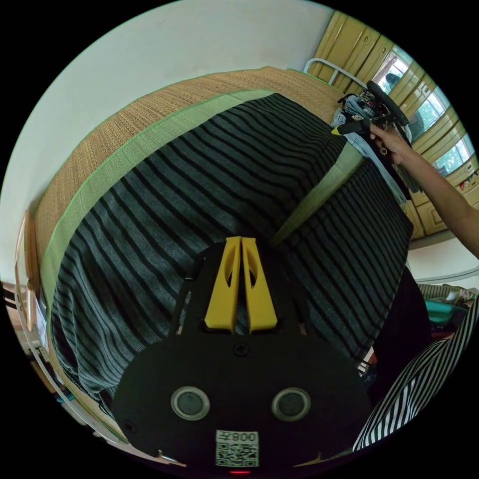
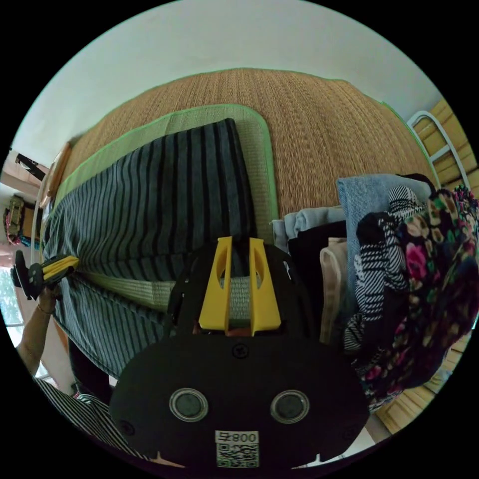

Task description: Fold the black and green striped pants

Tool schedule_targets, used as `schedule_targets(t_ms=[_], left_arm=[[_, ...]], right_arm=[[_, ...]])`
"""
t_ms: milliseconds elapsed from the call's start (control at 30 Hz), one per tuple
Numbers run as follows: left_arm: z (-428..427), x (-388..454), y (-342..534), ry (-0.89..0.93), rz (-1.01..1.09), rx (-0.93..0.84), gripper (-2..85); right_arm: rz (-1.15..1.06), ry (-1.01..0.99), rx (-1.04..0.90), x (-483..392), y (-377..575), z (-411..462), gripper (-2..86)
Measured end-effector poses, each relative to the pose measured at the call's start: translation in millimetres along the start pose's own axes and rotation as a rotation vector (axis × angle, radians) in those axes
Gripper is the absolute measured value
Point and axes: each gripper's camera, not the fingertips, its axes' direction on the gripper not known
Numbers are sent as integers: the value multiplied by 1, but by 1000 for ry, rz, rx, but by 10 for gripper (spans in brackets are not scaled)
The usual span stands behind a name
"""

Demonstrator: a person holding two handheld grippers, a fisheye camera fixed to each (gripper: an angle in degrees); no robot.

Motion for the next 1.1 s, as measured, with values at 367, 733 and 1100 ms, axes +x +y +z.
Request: schedule_targets(t_ms=[367, 733, 1100], left_arm=[[26, -10, -5, 21, -6, 23, 0], [23, -35, -25, 172, -104, 158, 1], [64, -29, -25, 143, -87, 16, 1]], right_arm=[[-27, -189, 161, 46, 60, -38, 20], [65, -179, 129, 82, 88, 2, 17], [-211, -206, 172, 3, 40, 13, 1]])
